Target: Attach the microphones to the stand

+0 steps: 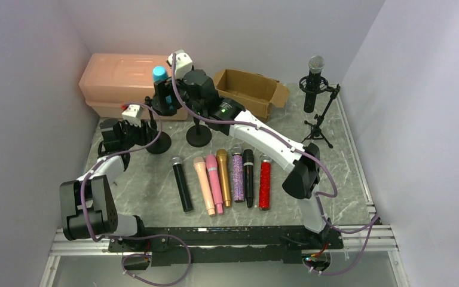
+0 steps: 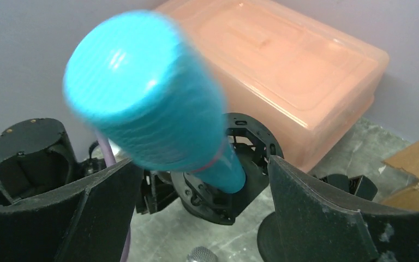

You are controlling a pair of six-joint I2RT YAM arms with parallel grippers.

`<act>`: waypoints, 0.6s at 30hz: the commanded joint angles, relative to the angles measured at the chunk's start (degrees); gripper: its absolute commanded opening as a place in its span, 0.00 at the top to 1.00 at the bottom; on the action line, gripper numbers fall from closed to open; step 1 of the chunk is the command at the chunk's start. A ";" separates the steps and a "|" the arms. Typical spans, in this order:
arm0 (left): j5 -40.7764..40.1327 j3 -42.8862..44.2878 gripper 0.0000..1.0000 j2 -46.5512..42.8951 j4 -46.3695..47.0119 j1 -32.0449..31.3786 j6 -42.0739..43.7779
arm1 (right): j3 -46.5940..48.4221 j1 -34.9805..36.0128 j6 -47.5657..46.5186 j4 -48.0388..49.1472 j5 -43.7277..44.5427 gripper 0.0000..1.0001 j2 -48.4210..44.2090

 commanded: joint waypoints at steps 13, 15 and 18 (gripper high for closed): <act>-0.14 -2.08 0.49 -5.10 -9.70 1.66 -2.27 | -4.18 -0.78 0.11 2.01 0.41 0.15 -5.32; 0.66 -2.00 0.49 -5.55 -10.27 2.43 -3.05 | -4.24 -0.76 0.10 1.93 0.34 0.15 -5.57; 1.79 -1.81 0.46 -6.37 -11.01 3.40 -3.69 | -4.89 -0.76 -0.06 2.26 0.16 0.15 -6.51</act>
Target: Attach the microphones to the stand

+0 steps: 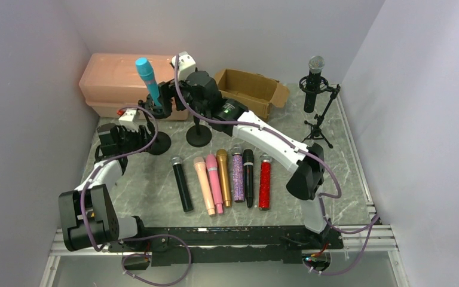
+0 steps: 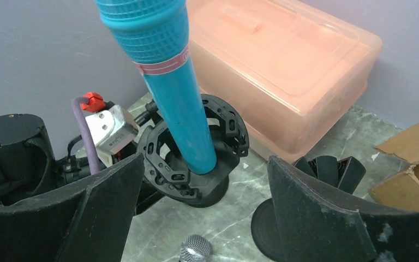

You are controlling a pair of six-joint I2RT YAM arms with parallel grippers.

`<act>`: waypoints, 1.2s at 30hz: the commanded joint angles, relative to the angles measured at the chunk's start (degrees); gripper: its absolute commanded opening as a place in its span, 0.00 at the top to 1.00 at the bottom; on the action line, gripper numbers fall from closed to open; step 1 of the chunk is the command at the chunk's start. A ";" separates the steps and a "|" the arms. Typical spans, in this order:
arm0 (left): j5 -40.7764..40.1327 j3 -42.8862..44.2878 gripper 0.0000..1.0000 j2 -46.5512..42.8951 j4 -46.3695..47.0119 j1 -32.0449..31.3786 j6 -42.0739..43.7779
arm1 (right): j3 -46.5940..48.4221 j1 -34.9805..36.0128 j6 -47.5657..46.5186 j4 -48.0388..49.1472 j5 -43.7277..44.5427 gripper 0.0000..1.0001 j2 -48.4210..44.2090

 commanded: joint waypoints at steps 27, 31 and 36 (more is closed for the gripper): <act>16.75 15.79 0.00 -9.44 -35.79 12.80 5.06 | -5.22 -7.87 0.16 -10.02 2.00 0.14 -9.64; 15.60 16.06 0.01 -11.89 -41.34 13.06 9.00 | -1.33 -9.82 0.06 -13.44 -2.03 0.13 -5.72; 14.02 16.15 0.01 -14.75 -44.44 13.11 10.53 | 2.28 -9.99 -0.97 -14.48 -5.08 0.11 -2.14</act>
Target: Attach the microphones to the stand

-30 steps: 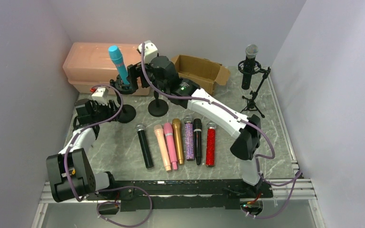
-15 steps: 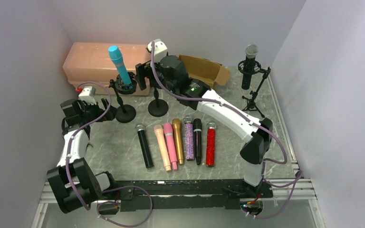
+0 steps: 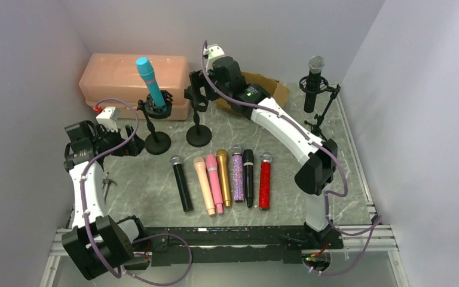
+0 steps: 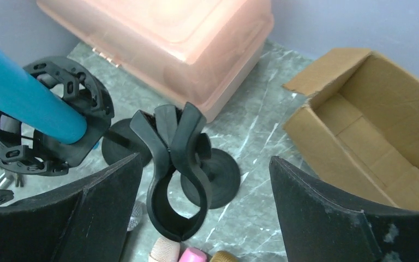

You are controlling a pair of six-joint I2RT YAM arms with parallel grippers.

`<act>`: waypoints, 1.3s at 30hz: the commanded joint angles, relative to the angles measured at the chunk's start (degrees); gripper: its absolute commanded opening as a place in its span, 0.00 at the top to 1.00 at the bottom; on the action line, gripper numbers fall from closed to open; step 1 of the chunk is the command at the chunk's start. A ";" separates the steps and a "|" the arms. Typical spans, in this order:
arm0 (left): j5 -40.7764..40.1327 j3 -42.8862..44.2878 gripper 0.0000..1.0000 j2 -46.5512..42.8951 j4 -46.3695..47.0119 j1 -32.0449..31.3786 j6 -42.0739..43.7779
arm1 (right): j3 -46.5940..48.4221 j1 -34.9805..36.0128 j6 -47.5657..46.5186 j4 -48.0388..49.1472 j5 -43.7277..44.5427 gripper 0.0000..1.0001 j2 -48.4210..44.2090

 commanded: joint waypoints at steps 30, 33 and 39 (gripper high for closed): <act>-3.31 7.00 0.01 -6.27 -13.09 0.30 3.00 | 5.02 -0.28 -2.67 0.29 -2.96 0.80 -5.00; -3.09 8.16 0.01 -6.29 -13.53 0.32 2.04 | 2.10 1.23 -2.33 0.19 -3.21 0.81 -9.31; -3.78 8.62 0.01 -6.60 -13.13 0.31 0.15 | 0.11 9.05 -6.65 -1.83 1.70 0.85 -14.12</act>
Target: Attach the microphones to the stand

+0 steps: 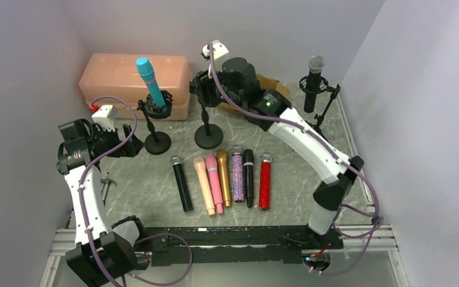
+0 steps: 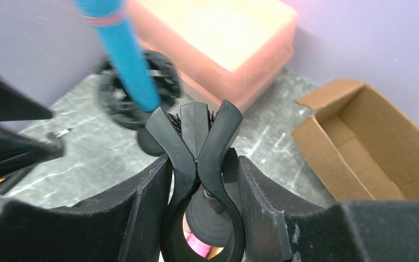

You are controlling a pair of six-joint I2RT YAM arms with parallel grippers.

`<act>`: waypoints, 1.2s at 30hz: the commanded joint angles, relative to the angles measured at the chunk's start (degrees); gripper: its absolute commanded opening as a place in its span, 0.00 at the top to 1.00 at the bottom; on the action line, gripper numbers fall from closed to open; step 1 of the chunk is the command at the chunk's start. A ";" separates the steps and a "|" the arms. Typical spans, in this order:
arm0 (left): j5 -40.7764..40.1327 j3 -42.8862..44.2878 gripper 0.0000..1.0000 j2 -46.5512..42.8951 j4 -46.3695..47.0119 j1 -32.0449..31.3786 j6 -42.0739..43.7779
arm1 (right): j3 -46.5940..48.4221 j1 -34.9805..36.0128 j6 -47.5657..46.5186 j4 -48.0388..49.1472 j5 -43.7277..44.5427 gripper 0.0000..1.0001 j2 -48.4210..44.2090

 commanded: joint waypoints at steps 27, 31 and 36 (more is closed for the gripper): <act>-20.06 10.34 0.00 -4.15 -1.42 0.71 -15.58 | 12.27 23.29 -3.47 5.73 -10.32 0.90 8.31; -23.55 10.84 0.01 -5.20 -0.38 1.33 -16.45 | 7.79 23.28 -3.78 11.69 -11.79 0.90 8.64; -27.43 10.94 0.00 -6.67 0.40 2.13 -16.40 | 4.49 23.20 -3.19 18.11 -13.88 0.91 9.46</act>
